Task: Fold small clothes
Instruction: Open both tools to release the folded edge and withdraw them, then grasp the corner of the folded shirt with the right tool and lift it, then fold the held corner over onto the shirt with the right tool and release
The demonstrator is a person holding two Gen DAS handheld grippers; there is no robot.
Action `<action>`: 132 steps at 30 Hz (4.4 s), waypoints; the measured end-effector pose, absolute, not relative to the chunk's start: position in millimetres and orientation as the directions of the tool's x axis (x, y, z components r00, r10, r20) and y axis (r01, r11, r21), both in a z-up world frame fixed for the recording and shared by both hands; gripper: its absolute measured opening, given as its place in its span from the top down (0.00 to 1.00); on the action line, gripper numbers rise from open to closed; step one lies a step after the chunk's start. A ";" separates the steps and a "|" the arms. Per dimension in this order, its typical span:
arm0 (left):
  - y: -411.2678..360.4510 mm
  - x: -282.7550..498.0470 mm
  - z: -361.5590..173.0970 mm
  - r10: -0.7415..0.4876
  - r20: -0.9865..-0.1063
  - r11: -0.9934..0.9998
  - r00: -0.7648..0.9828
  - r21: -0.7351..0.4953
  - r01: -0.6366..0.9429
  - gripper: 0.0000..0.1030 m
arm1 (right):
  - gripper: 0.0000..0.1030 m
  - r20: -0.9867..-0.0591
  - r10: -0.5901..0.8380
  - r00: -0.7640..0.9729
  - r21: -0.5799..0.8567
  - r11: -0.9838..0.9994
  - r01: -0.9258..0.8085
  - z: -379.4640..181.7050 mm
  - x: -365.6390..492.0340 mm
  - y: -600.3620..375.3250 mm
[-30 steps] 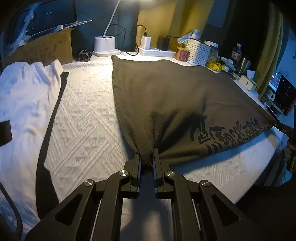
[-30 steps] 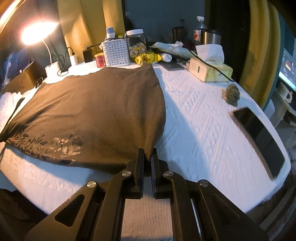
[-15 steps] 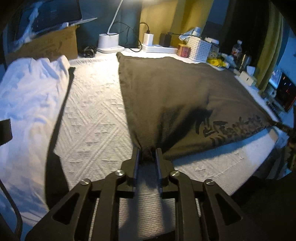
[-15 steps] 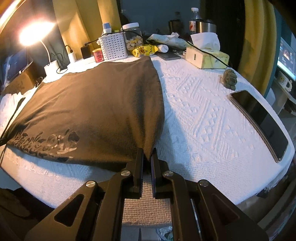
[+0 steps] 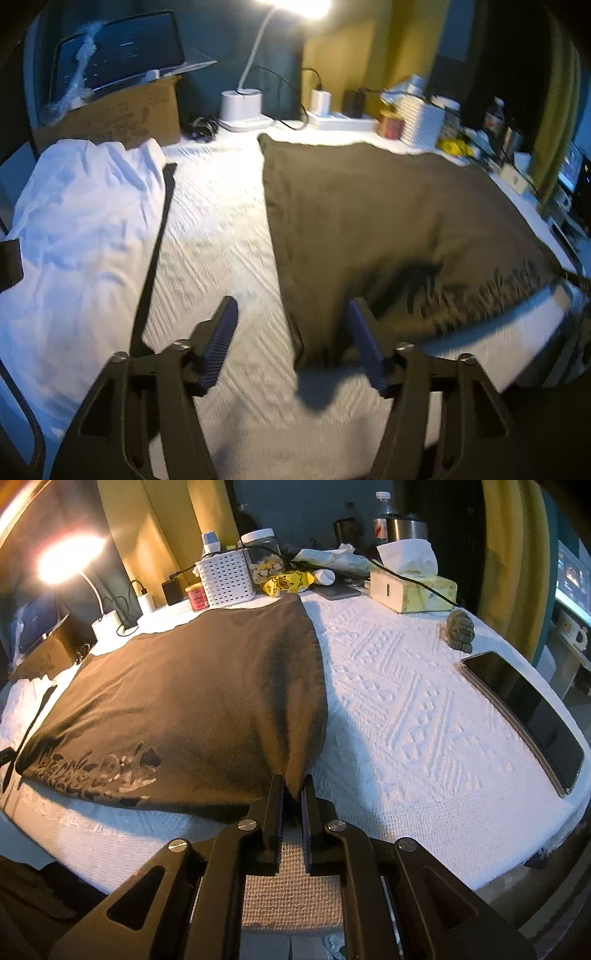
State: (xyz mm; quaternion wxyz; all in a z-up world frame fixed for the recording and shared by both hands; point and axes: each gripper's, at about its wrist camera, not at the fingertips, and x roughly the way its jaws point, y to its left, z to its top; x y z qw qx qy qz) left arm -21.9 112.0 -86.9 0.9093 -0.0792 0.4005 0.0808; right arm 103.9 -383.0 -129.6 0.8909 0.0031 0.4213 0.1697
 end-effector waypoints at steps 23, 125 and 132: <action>139.1 107.5 -113.0 0.135 -0.815 0.963 0.563 -0.025 -0.267 0.39 | 0.63 -0.748 0.317 0.584 0.163 0.940 -0.301 -113.1 197.7 -396.9; 136.7 131.1 -91.3 0.021 -0.741 0.963 0.672 -0.166 -0.213 0.15 | 0.77 -0.766 0.307 0.565 0.205 0.949 -0.238 -137.5 247.8 -267.3; 141.0 133.1 -92.3 0.007 -0.732 0.963 0.681 -0.179 -0.202 0.15 | 0.88 -0.746 0.354 0.564 0.216 0.930 -0.299 -125.8 245.2 -255.1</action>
